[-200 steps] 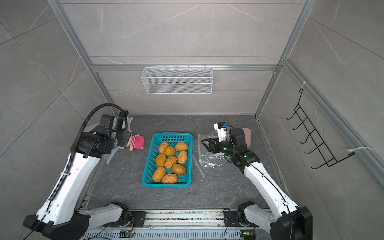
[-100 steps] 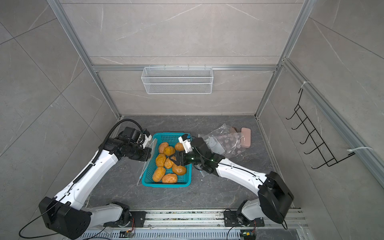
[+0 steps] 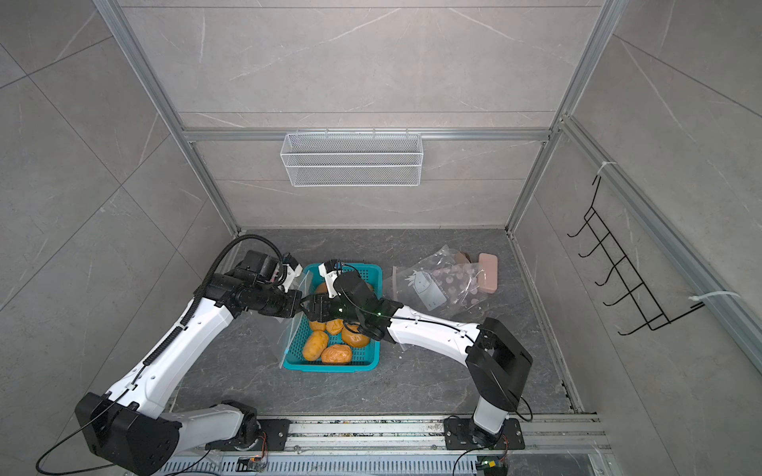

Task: Put the potatoes into a zipper bag and zip it
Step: Open the zipper of the food storage bag.

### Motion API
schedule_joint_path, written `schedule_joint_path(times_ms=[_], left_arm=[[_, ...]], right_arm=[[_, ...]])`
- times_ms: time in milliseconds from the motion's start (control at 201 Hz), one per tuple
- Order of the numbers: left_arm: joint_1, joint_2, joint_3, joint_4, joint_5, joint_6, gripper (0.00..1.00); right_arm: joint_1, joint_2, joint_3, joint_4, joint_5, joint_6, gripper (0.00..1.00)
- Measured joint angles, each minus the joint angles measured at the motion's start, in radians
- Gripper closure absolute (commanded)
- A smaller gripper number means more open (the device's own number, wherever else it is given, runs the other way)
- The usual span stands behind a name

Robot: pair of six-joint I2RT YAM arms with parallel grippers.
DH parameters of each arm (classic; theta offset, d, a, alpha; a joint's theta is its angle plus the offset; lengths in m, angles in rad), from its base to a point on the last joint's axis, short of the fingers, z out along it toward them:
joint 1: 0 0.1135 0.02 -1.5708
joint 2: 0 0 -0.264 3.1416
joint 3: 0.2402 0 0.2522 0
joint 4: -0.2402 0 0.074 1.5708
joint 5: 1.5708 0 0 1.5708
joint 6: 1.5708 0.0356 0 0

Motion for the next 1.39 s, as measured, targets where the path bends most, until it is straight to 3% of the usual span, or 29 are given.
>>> schedule_joint_path(times_ms=[309,523,796,876,961,1040,1095,1274,1394], left_arm=[[0.002,0.0,0.006,0.0,0.001,-0.003,1.0],[0.002,0.0,0.006,0.0,0.0,-0.003,1.0],[0.002,0.0,0.006,-0.001,-0.021,-0.003,1.0],[0.002,0.0,0.006,-0.002,-0.033,-0.003,1.0],[0.002,-0.003,0.005,-0.002,-0.034,-0.006,0.89],[0.002,-0.023,-0.014,0.003,-0.036,-0.013,0.74],[0.002,-0.046,-0.041,0.006,-0.035,-0.024,0.69],[0.002,-0.115,-0.135,0.006,-0.042,-0.05,0.67],[0.002,-0.139,-0.161,0.006,-0.061,-0.063,0.75]], right_arm=[[0.011,0.037,0.098,-0.159,0.15,-0.04,0.46],[0.041,0.071,0.197,-0.289,0.243,-0.1,0.6],[0.065,0.129,0.244,-0.322,0.24,-0.101,1.0],[0.065,0.133,0.247,-0.321,0.233,-0.095,1.0],[0.065,0.133,0.247,-0.319,0.227,-0.087,1.0],[0.065,0.133,0.249,-0.313,0.219,-0.078,1.0],[0.064,0.133,0.253,-0.309,0.214,-0.072,1.0],[0.065,0.133,0.26,-0.289,0.198,-0.045,1.0],[0.064,0.133,0.261,-0.287,0.19,-0.032,1.0]])
